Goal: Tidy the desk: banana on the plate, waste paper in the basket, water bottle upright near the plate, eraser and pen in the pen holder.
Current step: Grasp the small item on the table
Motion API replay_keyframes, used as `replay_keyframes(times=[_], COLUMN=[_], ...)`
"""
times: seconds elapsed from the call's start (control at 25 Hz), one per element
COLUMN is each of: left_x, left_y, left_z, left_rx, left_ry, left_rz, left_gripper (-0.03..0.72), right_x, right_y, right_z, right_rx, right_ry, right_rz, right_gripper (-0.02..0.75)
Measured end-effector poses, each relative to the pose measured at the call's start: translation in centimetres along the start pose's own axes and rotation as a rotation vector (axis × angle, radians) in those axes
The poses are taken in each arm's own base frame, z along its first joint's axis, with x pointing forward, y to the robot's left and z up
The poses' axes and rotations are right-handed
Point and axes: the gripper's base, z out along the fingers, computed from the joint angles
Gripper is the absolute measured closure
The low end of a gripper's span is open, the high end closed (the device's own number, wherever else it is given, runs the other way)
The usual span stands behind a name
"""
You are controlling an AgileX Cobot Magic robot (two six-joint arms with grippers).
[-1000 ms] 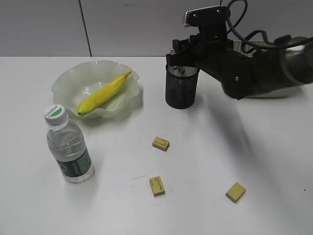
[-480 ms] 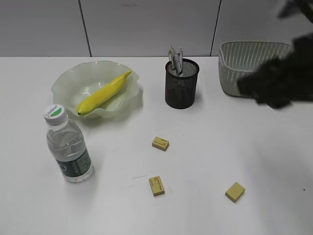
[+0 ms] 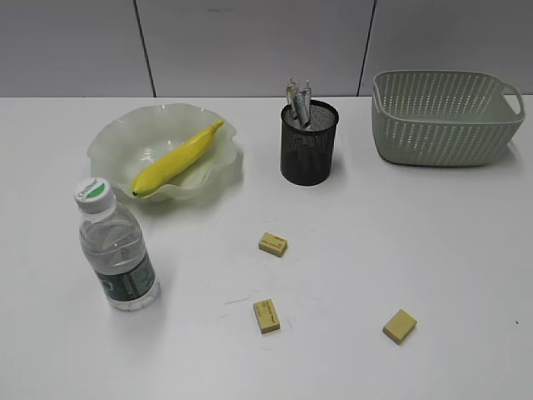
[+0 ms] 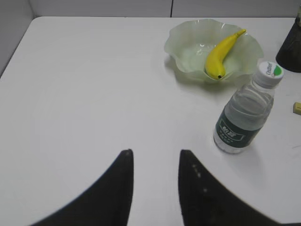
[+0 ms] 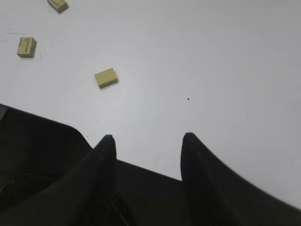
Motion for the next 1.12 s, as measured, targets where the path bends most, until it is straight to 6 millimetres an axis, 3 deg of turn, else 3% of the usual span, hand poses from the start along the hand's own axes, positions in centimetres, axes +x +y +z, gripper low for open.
replay_keyframes(times=[0.2,0.44,0.64,0.76,0.96,1.04,1.12], left_x=[0.0,-0.3,-3.7,-6.9,-11.8,-13.2,-13.3], left_y=[0.0,-0.1,-1.9,-3.3,-6.1,-8.6,-12.4], left_z=[0.0,0.3,1.7,3.9,9.4,12.2,14.5], left_rx=[0.0,0.002,0.12,0.181,0.292,0.379,0.489], left_ry=[0.001,0.017,0.029,0.071,0.146,0.193,0.241], left_rz=[0.0,0.009,0.138,0.218,0.298,0.339,0.421], left_gripper=[0.449,0.45,0.449,0.452,0.452,0.452,0.452], right_x=[2.7,3.6,3.6,3.7,3.8,3.8,3.8], right_y=[-0.6,-0.8,-0.7,-0.6,-0.5,-0.4,-0.4], right_z=[-2.1,-2.5,-2.5,-2.6,-2.6,-2.6,-2.6], right_rx=[-0.011,-0.005,0.009,0.1,0.231,0.244,0.246], right_ry=[-0.242,-0.31,-0.313,-0.318,-0.323,-0.324,-0.324], right_rz=[0.0,-0.001,0.021,0.084,0.173,0.182,0.184], right_gripper=[0.372,0.374,0.374,0.374,0.374,0.374,0.374])
